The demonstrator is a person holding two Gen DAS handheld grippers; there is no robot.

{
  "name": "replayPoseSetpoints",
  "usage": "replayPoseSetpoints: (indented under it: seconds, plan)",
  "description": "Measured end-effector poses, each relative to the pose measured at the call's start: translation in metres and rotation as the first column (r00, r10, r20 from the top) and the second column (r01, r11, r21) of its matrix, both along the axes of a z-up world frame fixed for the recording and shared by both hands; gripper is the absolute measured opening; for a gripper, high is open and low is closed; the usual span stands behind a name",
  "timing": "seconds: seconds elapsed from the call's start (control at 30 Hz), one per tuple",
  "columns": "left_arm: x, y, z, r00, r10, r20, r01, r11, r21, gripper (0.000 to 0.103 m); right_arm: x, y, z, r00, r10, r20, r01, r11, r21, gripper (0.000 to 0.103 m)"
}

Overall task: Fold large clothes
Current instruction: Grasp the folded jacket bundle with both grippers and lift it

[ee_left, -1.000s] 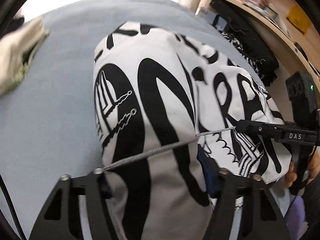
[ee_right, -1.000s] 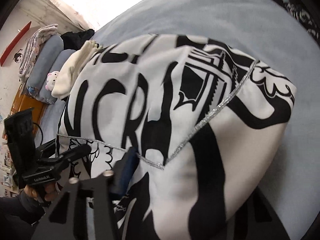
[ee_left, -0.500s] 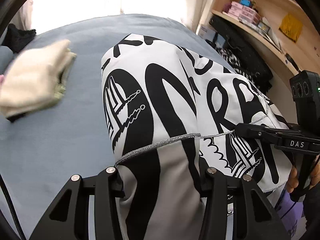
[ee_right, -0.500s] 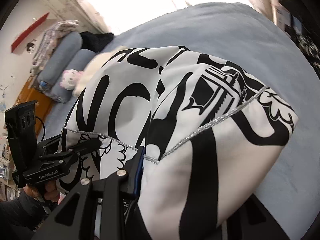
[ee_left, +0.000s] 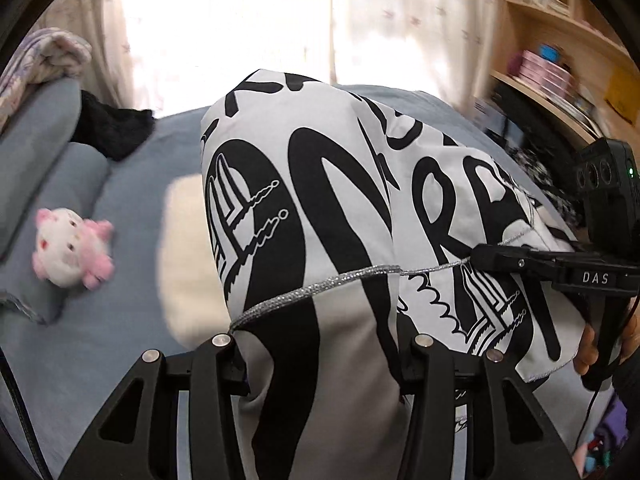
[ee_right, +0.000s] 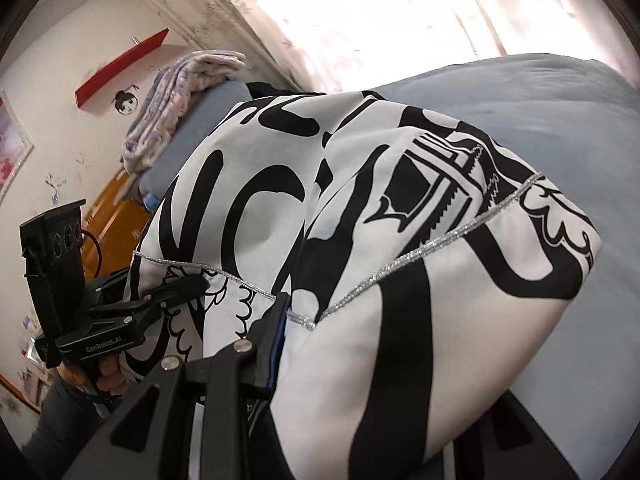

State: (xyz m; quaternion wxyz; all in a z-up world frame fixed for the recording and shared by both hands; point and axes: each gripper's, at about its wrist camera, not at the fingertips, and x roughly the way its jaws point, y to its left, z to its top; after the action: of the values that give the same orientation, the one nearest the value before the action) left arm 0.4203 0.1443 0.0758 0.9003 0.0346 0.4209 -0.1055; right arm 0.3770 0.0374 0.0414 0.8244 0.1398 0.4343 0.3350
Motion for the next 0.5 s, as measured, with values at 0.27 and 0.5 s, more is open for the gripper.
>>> replayPoseSetpoints:
  seconds: [0.27,0.5]
  plan:
    - [0.117,0.105,-0.041,0.999,0.025,-0.028,-0.024,0.999,0.034,0.046,0.124,0.101,-0.053,1.0,0.0,-0.024,0.001,0.999,0.04,0.031]
    - [0.18,0.139,-0.139,0.994,0.054,-0.099,-0.053,0.999,0.005,0.079,0.17,0.114,-0.154,0.982,-0.074,-0.173,0.076,0.997,0.002,0.05]
